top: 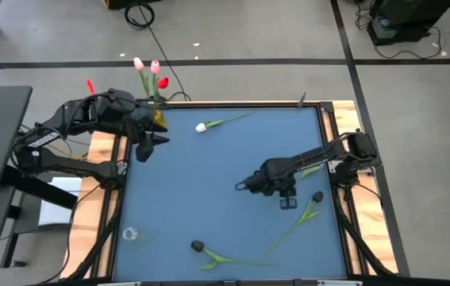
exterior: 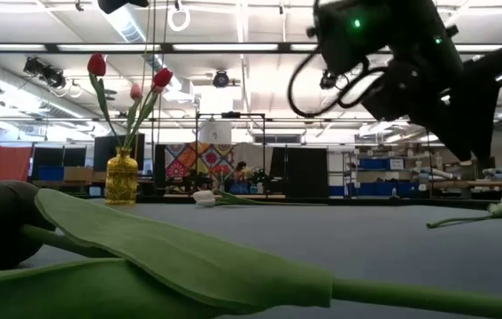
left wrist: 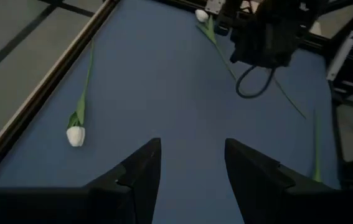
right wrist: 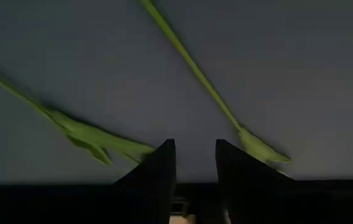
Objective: Sort flowers into vase by color
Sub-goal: Put the bottom white flower into the transparent vase
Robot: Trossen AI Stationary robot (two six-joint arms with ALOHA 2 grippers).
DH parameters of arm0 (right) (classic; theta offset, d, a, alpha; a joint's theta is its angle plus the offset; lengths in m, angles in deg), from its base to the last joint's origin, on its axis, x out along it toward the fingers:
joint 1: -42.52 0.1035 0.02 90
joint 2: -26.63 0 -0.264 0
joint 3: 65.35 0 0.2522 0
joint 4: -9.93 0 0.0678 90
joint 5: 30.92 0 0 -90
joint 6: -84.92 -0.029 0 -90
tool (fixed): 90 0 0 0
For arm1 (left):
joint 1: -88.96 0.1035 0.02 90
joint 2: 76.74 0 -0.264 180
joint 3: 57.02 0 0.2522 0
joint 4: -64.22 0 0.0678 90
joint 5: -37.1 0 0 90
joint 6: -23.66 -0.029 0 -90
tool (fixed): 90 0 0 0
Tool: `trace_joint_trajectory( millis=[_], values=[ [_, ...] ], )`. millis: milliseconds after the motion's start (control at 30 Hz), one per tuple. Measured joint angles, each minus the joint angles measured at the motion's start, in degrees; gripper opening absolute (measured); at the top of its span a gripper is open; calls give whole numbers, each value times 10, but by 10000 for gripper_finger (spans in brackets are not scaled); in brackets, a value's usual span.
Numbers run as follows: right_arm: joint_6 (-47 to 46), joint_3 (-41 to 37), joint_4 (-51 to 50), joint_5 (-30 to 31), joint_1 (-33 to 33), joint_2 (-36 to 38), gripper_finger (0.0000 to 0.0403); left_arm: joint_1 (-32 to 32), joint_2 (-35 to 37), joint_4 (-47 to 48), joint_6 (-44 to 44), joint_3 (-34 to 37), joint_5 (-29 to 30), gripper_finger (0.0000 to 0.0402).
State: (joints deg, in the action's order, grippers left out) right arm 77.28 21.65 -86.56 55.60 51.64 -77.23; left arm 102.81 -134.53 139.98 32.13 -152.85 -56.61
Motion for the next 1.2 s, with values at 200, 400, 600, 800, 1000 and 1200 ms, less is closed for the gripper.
trace_joint_trajectory(
  millis=[200,400,600,800,1000,1200],
  values=[
    [96,-119,69,-12,-58,100,122,-33,-3,0,47,0,42,183],
    [213,-233,154,-10,-97,199,122,-52,-14,-1,88,0,95,183],
    [271,-318,180,6,-127,231,122,-52,-48,-2,100,0,115,183],
    [291,-341,229,68,-139,224,122,-51,-98,-5,103,0,117,183],
    [300,-339,262,38,-150,225,122,-52,-137,-8,106,0,117,183],
    [314,-343,276,34,-153,224,122,-51,-145,-10,117,0,117,183]
  ],
)
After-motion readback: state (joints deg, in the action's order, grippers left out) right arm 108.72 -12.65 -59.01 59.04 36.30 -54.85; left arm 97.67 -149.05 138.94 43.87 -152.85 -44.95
